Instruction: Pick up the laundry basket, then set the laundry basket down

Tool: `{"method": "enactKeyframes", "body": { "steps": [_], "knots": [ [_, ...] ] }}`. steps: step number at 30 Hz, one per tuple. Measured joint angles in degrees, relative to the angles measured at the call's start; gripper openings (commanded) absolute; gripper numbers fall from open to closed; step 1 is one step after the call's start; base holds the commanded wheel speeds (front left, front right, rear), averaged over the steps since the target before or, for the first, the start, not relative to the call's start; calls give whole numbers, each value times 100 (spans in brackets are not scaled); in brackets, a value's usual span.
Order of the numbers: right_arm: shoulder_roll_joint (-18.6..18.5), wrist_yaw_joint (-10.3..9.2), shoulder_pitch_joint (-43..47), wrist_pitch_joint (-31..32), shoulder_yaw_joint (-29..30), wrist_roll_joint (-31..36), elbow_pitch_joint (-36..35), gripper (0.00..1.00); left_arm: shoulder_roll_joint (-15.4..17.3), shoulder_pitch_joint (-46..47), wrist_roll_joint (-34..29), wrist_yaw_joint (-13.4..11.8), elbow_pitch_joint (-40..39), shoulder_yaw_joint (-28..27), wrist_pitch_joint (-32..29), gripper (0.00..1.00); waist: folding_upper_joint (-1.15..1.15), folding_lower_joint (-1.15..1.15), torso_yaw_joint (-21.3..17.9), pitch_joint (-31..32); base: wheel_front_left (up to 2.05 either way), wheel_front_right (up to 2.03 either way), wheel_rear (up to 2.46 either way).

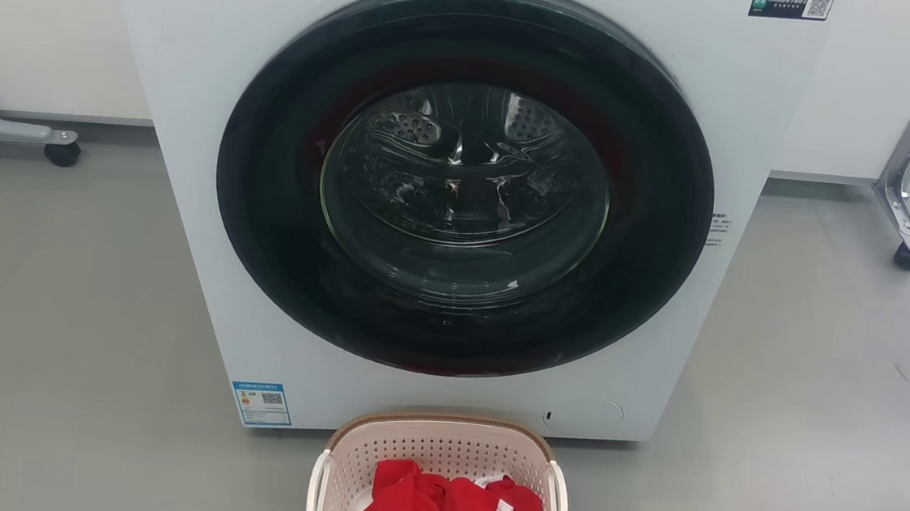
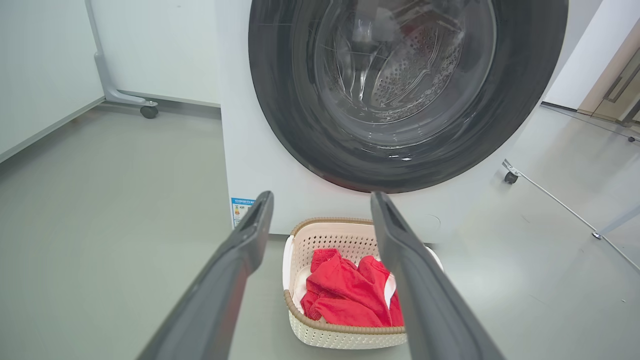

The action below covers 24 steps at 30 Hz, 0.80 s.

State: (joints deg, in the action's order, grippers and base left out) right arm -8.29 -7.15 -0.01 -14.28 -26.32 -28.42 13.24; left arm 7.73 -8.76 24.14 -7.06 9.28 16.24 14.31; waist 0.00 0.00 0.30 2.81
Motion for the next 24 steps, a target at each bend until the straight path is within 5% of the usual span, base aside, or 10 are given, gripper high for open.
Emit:
{"method": "enactKeyframes", "body": {
  "steps": [24],
  "knots": [
    [234,-16,537,-1,658,786,-697,100,-130,-221,-366,-4,-524,-213,0,100,0,0,-11,-44,0,0,0]
  ]
}}
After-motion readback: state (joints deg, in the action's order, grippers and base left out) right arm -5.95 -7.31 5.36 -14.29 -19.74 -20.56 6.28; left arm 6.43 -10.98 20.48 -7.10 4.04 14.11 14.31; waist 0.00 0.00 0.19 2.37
